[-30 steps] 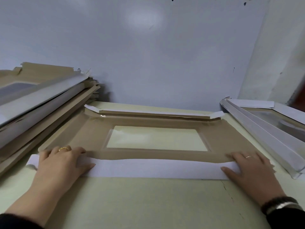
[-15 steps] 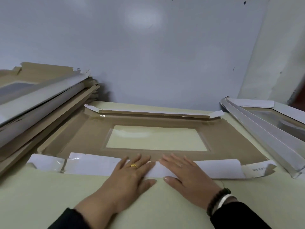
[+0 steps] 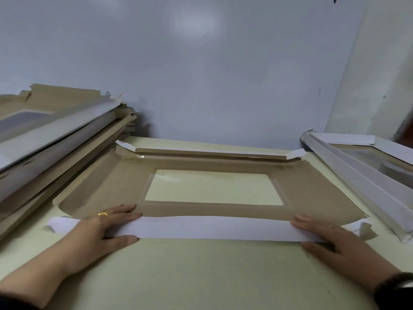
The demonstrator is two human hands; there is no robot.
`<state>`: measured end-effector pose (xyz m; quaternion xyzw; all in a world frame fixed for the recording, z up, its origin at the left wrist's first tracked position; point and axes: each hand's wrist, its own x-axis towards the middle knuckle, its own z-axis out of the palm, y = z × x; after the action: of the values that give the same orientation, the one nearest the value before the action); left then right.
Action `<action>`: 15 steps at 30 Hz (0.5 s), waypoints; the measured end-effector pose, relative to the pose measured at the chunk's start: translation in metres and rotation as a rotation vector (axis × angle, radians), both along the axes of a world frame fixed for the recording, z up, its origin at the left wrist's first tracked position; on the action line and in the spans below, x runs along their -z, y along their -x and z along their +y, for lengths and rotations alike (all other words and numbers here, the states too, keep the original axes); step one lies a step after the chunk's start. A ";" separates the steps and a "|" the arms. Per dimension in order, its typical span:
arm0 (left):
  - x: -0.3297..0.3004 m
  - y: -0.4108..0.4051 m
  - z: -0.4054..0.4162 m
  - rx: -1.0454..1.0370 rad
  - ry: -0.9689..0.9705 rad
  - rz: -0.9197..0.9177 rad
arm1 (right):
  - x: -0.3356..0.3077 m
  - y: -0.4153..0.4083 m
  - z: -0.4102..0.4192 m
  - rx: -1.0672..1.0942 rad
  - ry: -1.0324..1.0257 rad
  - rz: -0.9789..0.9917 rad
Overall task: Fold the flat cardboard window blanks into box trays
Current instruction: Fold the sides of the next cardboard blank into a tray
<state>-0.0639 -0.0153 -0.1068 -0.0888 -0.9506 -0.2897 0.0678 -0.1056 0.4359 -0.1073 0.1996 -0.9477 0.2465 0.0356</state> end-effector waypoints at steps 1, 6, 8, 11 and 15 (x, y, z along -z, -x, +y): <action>0.000 -0.001 -0.005 -0.009 0.000 -0.003 | 0.000 0.000 0.005 0.032 0.008 -0.004; -0.001 -0.001 -0.019 -0.060 0.021 0.051 | -0.001 0.000 0.012 0.126 0.075 0.043; 0.000 -0.001 -0.022 -0.085 0.061 0.107 | -0.003 -0.001 0.010 0.140 0.086 0.100; -0.003 0.001 -0.023 -0.128 0.122 0.154 | -0.007 -0.001 0.008 0.165 0.047 0.171; -0.007 0.003 -0.022 -0.245 0.202 0.272 | -0.008 0.003 0.006 0.269 0.012 0.278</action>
<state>-0.0666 -0.0368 -0.0995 -0.0171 -0.9605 -0.1677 0.2212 -0.1085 0.4420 -0.0995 0.1031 -0.9503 0.2152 0.2001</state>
